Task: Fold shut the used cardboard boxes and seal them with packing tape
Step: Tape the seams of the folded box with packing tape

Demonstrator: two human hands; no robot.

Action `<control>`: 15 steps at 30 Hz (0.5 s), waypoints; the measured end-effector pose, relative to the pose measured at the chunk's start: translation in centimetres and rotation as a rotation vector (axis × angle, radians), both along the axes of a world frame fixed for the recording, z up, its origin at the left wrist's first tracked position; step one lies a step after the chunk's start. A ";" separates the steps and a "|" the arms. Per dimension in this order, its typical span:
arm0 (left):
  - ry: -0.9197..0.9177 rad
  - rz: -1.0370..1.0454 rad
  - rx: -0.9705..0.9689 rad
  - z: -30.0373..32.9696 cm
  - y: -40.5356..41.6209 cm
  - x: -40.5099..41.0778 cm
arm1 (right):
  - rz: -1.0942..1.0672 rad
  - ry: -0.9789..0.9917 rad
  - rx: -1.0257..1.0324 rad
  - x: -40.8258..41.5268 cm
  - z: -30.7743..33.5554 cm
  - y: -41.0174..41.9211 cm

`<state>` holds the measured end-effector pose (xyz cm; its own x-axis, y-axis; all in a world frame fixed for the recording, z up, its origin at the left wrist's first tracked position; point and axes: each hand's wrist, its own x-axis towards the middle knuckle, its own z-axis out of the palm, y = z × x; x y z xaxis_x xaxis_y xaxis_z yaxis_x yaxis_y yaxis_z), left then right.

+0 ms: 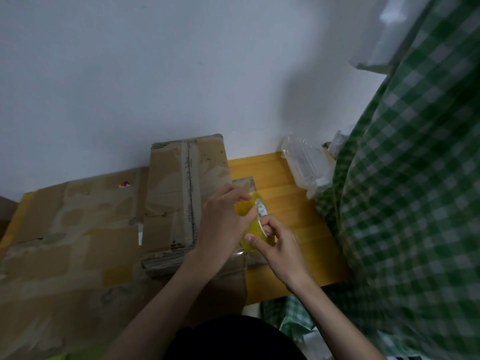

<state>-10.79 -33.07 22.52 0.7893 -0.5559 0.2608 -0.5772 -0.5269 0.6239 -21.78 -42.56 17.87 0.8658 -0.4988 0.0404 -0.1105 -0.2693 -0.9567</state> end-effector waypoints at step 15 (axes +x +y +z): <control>-0.011 0.028 -0.040 -0.3 0.6 0.2 | 0.022 0.007 -0.025 -0.2 1.4 0.6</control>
